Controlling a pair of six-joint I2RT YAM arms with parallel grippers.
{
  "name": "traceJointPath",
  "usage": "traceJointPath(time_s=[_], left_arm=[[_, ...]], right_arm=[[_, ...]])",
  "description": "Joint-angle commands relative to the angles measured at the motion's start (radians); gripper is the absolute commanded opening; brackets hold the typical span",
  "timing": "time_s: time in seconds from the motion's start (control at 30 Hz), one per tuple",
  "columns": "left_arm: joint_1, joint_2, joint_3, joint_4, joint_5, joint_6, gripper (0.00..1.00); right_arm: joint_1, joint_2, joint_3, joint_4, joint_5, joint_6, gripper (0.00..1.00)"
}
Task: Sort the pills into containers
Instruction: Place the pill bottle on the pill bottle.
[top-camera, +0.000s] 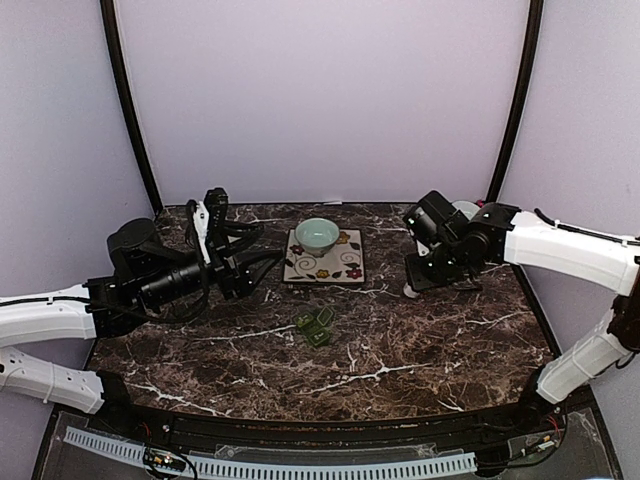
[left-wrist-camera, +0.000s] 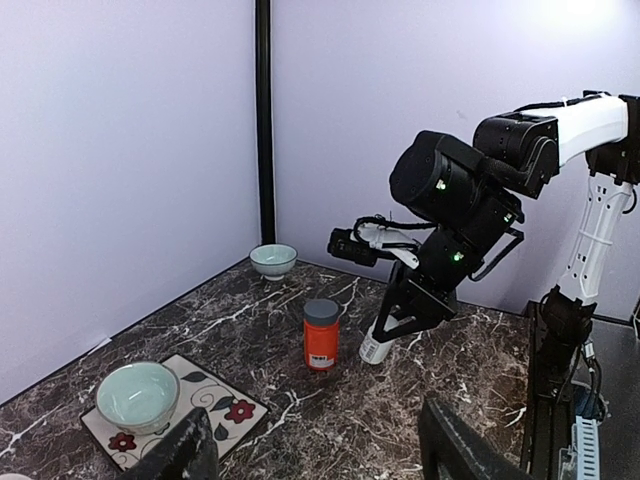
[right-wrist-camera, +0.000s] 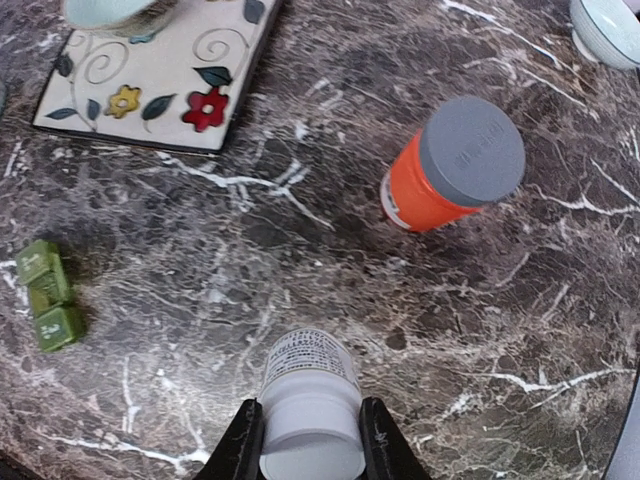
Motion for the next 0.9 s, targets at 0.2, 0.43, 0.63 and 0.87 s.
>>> traceJointPath(time_s=[0.2,0.43,0.63,0.87], left_arm=[[-0.005,-0.001,-0.018,0.034,-0.004,-0.015,0.7],[-0.005,0.004,-0.014,0.035,-0.003,-0.014,0.7],[-0.005,0.004,-0.009,0.025,-0.001,-0.01,0.7],[-0.005,0.001,-0.009,0.023,-0.002,-0.008,0.7]], right_arm=[[-0.105,-0.044,-0.083,0.004,0.103,-0.029,0.04],[-0.151,-0.004,0.064,-0.041,0.127,-0.084,0.04],[-0.209,0.078,0.179,-0.067,0.097,-0.125,0.04],[-0.251,0.144,0.25,-0.065,0.061,-0.157,0.05]])
